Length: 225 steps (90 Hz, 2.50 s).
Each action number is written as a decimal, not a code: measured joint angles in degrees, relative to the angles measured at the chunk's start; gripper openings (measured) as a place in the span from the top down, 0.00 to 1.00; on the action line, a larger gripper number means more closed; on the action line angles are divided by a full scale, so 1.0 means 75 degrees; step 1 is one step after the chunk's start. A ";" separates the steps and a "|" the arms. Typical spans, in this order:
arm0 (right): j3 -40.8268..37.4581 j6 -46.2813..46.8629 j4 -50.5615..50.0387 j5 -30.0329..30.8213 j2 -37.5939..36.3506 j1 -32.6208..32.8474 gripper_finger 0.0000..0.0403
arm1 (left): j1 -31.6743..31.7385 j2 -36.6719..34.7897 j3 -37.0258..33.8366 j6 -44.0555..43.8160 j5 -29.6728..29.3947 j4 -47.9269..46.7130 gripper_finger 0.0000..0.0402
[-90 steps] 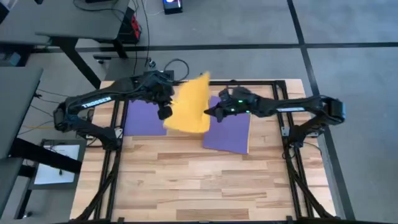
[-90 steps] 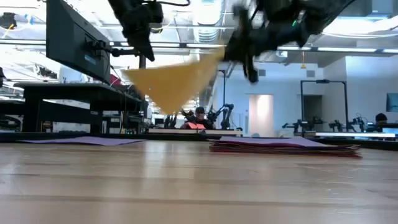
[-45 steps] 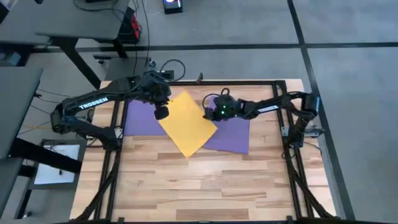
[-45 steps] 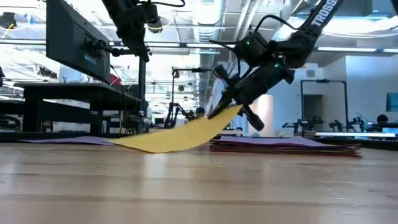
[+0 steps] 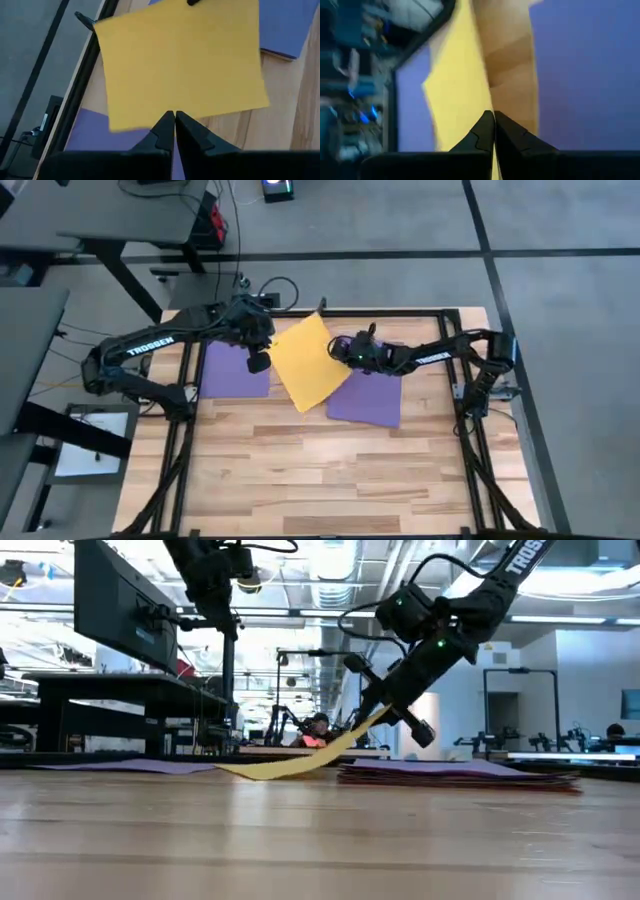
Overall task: Organize paper
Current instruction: Move the yellow paper to the top center of the table, then stack the purple paper on top of the purple paper
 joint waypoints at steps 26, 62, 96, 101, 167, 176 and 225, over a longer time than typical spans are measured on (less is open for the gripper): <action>0.0000 0.1996 -0.0292 0.1568 0.0028 0.0758 1.00 | 0.0000 0.0000 0.0000 -0.0009 0.0000 0.0113 1.00; 0.1084 0.2486 -0.0799 0.2346 0.0985 0.1165 1.00 | -0.0003 0.0000 0.0000 0.0052 -0.0001 0.0213 1.00; 0.1536 0.1993 -0.1248 0.1377 0.1428 0.0931 0.99 | -0.0003 0.0000 0.0000 0.0195 -0.0001 0.0198 1.00; 0.1545 0.1959 -0.1194 0.1238 0.1428 0.0925 0.97 | -0.0003 0.0000 0.0000 0.0197 -0.0003 0.0194 1.00; 0.1547 -0.4556 -0.3012 -0.0122 0.0175 0.0366 0.63 | 0.0012 0.0000 0.0000 0.0615 -0.0039 0.0150 1.00; 0.1545 -0.5712 -0.4508 -0.1045 -0.0506 0.0269 0.63 | 0.0012 0.0003 0.0000 0.0431 -0.0067 0.0144 1.00; -0.0181 -1.0687 -0.4128 -0.2686 -0.0452 0.0326 0.67 | -0.0157 0.0035 0.0000 -0.1105 0.0018 0.0002 1.00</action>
